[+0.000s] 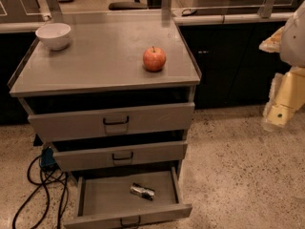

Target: Place apple into bottom drawer

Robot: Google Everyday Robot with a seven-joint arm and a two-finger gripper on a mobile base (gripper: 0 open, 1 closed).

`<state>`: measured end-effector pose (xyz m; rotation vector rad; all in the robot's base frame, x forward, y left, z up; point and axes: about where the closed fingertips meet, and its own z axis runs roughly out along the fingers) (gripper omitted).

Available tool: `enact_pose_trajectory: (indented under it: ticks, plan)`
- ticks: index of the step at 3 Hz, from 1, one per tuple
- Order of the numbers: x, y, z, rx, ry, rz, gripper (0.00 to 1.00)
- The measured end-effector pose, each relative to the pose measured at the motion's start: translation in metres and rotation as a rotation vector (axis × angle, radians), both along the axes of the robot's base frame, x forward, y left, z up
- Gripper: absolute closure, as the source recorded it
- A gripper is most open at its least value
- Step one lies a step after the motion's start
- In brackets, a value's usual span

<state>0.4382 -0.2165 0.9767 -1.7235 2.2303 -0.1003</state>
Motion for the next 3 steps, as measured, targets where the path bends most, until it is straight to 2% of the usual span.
enact_pose_trajectory:
  ticks: [1, 2, 3]
  plan:
    - [0.000, 0.000, 0.000, 0.000, 0.000, 0.000, 0.00]
    - [0.022, -0.006, -0.013, 0.066, 0.025, 0.032, 0.00]
    - [0.070, -0.011, -0.032, 0.146, 0.042, 0.080, 0.00]
